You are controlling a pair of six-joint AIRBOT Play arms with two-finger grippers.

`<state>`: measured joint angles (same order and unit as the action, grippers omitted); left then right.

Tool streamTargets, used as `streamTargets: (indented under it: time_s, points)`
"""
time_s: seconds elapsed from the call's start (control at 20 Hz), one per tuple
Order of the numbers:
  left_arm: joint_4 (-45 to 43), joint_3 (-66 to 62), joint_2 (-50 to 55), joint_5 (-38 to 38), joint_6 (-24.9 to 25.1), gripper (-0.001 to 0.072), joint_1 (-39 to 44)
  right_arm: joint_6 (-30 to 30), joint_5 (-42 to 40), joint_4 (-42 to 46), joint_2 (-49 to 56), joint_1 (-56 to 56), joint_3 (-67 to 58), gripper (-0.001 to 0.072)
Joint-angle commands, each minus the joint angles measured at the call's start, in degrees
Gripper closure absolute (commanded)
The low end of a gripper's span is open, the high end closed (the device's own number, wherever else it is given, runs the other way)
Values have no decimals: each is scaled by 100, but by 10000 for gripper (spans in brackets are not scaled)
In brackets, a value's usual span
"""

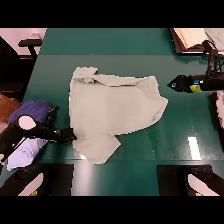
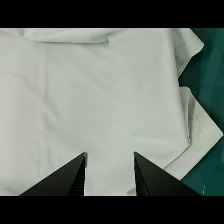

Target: Fold the shirts.

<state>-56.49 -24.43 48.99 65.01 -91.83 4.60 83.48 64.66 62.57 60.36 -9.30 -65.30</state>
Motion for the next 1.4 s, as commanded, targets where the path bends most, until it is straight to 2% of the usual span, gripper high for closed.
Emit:
streamTargets:
  time_s: [0.0,0.1,0.15,0.25,0.45,0.5,0.55,0.75,1.0,1.15,1.2,1.25,1.35]
  points:
    - [295,68,-7,-68,337,526,2,2,-22,-7,-4,11,2,366]
    - [295,68,-7,-2,334,532,2,2,-17,7,-4,11,2,366]
    - [297,59,-7,31,365,679,2,2,2,11,-4,42,2,366]
    - [164,-149,-9,127,378,678,0,2,201,15,4,308,4,366]
    - [-750,-1338,-7,190,236,678,0,-4,1182,293,400,1255,4,357]
    - [-953,-1628,-7,144,116,678,0,-4,1300,361,599,1443,7,280]
    - [-1034,-1836,-7,70,57,678,0,-4,1360,341,828,1615,11,234]
    - [-1036,-2057,0,-76,11,678,2,-4,1196,168,1899,1755,20,240]
    - [-1036,-2057,0,-46,9,678,0,-70,723,-302,2822,1213,15,242]
    - [-1036,-2057,0,-50,9,678,0,-120,507,-293,3001,844,15,283]
    - [-1036,-2057,0,-50,9,678,0,-125,389,-286,2999,774,15,345]
    - [-1034,-2057,0,-50,9,678,2,-127,262,-289,2975,750,15,510]
    - [-940,-2065,-11,-55,9,679,0,-166,140,-286,2859,750,13,693]
